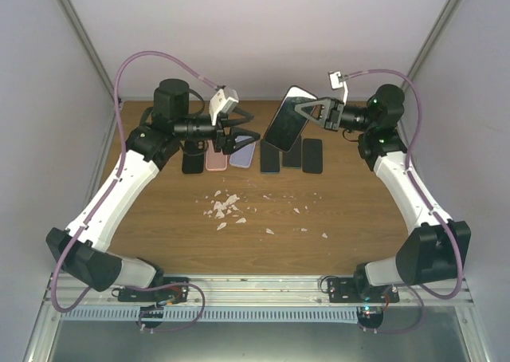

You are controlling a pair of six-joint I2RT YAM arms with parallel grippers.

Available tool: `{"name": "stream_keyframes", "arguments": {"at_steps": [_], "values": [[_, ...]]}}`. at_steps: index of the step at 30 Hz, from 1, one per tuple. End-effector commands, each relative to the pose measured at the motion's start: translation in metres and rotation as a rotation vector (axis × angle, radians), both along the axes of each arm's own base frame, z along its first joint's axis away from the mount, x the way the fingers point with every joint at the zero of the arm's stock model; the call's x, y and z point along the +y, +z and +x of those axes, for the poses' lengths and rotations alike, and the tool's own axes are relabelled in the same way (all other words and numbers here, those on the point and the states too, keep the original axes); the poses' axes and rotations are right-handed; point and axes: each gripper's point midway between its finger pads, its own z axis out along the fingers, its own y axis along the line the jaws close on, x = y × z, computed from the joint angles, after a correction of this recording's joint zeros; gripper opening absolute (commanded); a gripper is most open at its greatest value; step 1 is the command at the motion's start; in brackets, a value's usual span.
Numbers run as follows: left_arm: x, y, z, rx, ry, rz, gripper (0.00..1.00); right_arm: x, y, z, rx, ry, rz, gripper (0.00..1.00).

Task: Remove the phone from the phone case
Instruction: Remove the phone case from the phone.

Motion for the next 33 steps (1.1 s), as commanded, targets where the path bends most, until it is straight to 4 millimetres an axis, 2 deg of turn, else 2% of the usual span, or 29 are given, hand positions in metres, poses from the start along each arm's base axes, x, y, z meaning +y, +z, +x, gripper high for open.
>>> {"name": "stream_keyframes", "arguments": {"at_steps": [1, 7, 14, 20, 33], "values": [[0.006, 0.000, -0.009, -0.012, -0.036, -0.037, 0.70, -0.001, 0.028, -0.019, -0.119, 0.055, 0.057, 0.01], [0.014, -0.012, -0.009, 0.046, -0.041, -0.074, 0.60, -0.003, 0.042, -0.037, -0.196, 0.095, 0.088, 0.01], [0.012, -0.012, -0.021, 0.113, -0.101, -0.132, 0.45, -0.005, 0.048, -0.055, -0.258, 0.107, 0.107, 0.01], [0.008, 0.000, -0.025, 0.119, -0.132, -0.158, 0.45, -0.004, 0.048, -0.060, -0.263, 0.104, 0.116, 0.01], [-0.020, -0.008, -0.030, 0.105, -0.151, -0.103, 0.37, -0.003, 0.049, -0.058, -0.275, 0.092, 0.111, 0.01]]}}
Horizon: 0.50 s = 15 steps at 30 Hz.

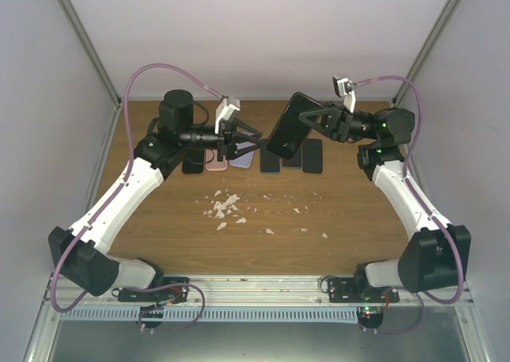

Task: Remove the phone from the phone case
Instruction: Remove the phone case from the phone.

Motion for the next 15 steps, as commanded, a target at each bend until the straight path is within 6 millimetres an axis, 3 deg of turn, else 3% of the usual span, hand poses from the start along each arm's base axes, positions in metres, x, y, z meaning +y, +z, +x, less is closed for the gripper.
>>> {"name": "stream_keyframes", "arguments": {"at_steps": [1, 15], "values": [[-0.010, 0.008, -0.004, -0.060, -0.014, 0.005, 0.35, -0.002, 0.022, -0.009, -0.091, -0.032, 0.033, 0.00], [-0.012, -0.011, 0.013, -0.047, 0.061, 0.058, 0.11, -0.002, 0.027, -0.014, -0.109, -0.019, 0.039, 0.01]]}}
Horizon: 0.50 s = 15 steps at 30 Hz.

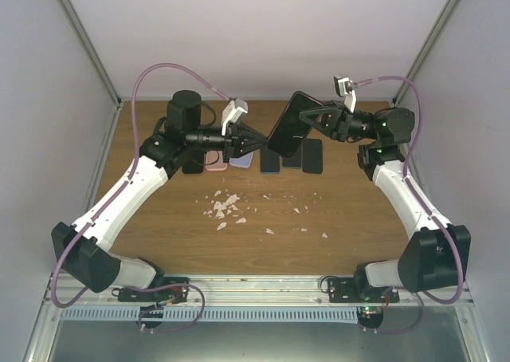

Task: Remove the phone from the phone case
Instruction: Remove the phone case from the phone.

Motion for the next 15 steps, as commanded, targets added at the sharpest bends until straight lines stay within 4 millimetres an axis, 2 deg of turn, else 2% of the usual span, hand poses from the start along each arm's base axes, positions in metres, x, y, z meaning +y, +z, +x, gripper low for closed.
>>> {"name": "stream_keyframes", "arguments": {"at_steps": [1, 8, 15], "values": [[0.002, -0.004, 0.011, -0.024, 0.053, 0.016, 0.10, -0.002, 0.029, -0.019, -0.101, 0.001, 0.038, 0.00], [0.012, -0.010, 0.020, 0.037, 0.051, -0.011, 0.03, -0.003, 0.033, -0.023, -0.102, 0.010, 0.053, 0.01], [0.011, -0.014, 0.023, 0.043, 0.068, -0.002, 0.00, -0.004, 0.036, -0.030, -0.088, 0.022, 0.087, 0.00]]}}
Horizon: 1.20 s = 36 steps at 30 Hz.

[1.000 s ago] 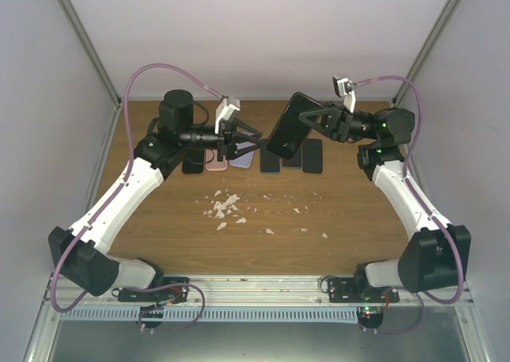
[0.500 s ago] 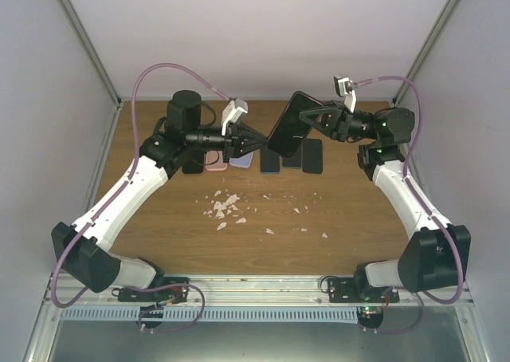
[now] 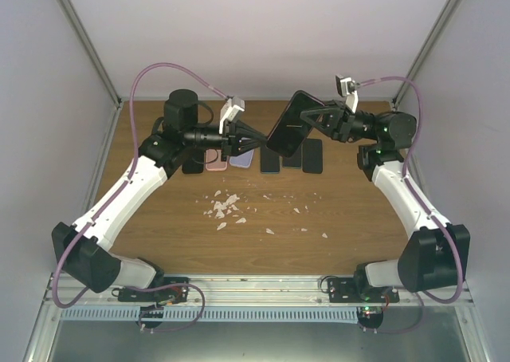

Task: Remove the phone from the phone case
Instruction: Remove the phone case from the phone.

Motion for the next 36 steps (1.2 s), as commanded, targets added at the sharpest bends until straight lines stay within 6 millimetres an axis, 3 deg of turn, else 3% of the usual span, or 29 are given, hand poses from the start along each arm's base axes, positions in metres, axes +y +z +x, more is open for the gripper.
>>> {"name": "stream_keyframes", "arguments": {"at_steps": [1, 11, 20, 24, 30, 36], "values": [[0.007, -0.022, 0.024, 0.039, 0.098, 0.040, 0.00, -0.004, 0.029, -0.024, -0.067, 0.017, 0.067, 0.01], [0.007, -0.036, 0.038, 0.068, 0.156, 0.070, 0.00, -0.007, 0.039, -0.029, -0.037, 0.022, 0.118, 0.00], [0.005, -0.018, 0.023, 0.034, 0.074, 0.028, 0.02, -0.008, 0.042, -0.031, -0.049, 0.018, 0.122, 0.00], [0.007, -0.004, 0.004, 0.011, -0.013, -0.015, 0.13, -0.012, 0.041, -0.023, -0.038, -0.011, 0.121, 0.01], [0.010, 0.009, -0.015, -0.006, -0.088, -0.050, 0.47, -0.017, 0.032, -0.010, -0.005, -0.051, 0.112, 0.01], [0.007, 0.017, -0.016, -0.032, -0.067, -0.068, 0.57, -0.016, 0.027, -0.009, -0.011, -0.049, 0.098, 0.00]]}}
